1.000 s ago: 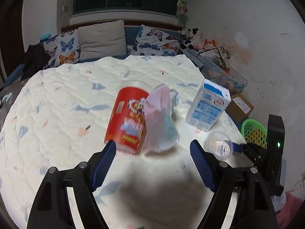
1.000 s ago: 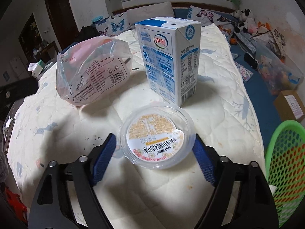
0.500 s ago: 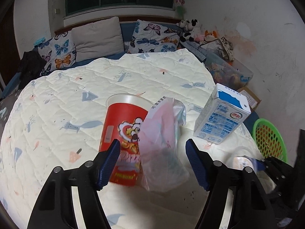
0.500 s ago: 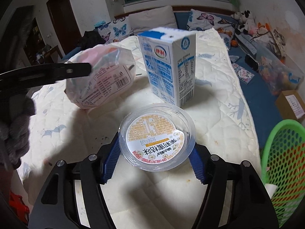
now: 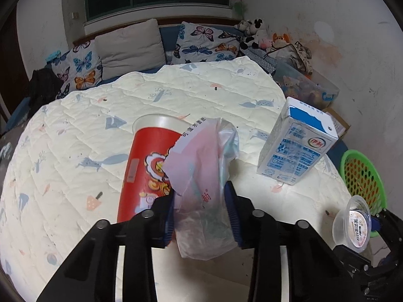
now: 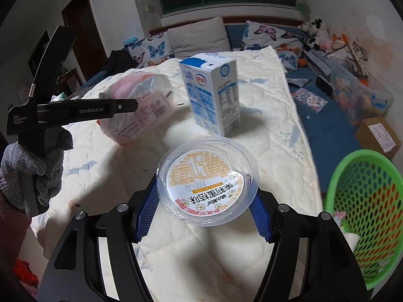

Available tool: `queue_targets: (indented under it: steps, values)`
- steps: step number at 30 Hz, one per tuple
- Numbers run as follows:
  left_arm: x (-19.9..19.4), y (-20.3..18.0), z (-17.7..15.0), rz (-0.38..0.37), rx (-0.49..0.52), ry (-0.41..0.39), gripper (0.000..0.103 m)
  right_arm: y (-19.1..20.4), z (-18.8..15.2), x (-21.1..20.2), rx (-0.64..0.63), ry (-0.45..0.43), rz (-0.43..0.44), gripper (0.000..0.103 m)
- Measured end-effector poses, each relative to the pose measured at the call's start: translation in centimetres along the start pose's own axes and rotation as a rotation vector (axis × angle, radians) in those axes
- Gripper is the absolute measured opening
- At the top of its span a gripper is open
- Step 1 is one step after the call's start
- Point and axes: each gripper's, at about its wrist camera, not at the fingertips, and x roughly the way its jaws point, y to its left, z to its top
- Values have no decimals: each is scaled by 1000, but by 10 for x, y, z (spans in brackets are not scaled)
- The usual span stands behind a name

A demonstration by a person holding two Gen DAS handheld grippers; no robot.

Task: Collect trash
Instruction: 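Grasp the second pudding cup with the right tool while the left tool grasps the plastic bag, then drop the pudding cup into the green basket with the right tool while the left tool drops the bag in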

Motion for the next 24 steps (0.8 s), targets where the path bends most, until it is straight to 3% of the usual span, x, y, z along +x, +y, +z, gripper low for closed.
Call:
queue_targets:
  steps: [14, 24]
  values:
    - [-58, -25, -36, -134, -21, -62, 29, -40, -23, -38, 86, -43, -75, 66]
    - [-76, -82, -32, -243, 77, -74, 29, -97, -40, -64, 181, -60, -191, 66]
